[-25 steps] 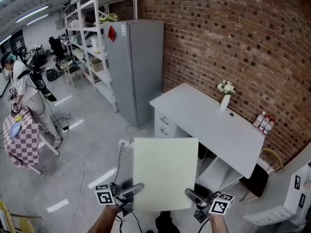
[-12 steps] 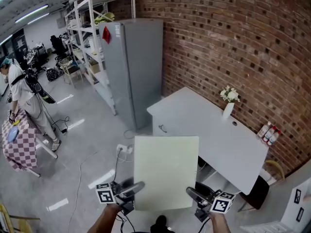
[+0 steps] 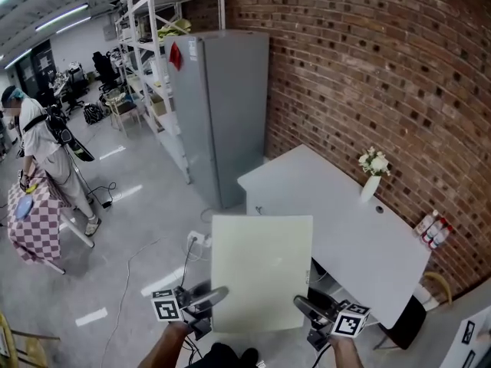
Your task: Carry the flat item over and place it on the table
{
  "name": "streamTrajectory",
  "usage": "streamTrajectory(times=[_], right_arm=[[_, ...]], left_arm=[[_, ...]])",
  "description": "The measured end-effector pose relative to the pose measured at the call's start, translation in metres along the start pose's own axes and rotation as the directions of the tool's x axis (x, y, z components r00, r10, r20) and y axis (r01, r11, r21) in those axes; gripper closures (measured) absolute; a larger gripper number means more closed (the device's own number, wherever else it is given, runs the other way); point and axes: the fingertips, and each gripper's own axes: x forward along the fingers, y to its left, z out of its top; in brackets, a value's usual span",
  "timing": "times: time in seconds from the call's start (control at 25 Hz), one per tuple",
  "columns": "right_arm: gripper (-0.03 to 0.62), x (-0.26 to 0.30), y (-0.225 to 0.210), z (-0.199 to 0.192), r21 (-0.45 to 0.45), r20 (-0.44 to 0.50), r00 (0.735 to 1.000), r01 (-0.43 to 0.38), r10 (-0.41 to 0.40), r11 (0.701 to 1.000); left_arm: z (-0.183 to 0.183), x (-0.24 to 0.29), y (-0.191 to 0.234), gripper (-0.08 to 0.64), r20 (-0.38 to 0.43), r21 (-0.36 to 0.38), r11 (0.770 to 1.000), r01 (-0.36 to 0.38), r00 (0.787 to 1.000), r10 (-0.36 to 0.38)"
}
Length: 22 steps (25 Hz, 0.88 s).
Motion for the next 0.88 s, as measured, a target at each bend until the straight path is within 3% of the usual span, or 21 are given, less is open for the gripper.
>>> streamTrajectory(times=[0.44, 0.88], right_arm=[[0.347, 0.046, -0.038, 0.021, 0.007, -0.028, 1.0, -0.006, 0.007, 1.0], [0.348, 0.147, -0.096, 0.074, 0.021, -0.037, 0.999, 0.038, -0.037, 0.999]], left_arm=[[0.033, 0.011, 0.049, 0.247, 0.022, -0.012, 1.0, -0.014, 1.0, 0.014], [0.124, 0.037, 0.143, 0.249, 0.006, -0.05, 0.999, -0.007, 1.0, 0.007]])
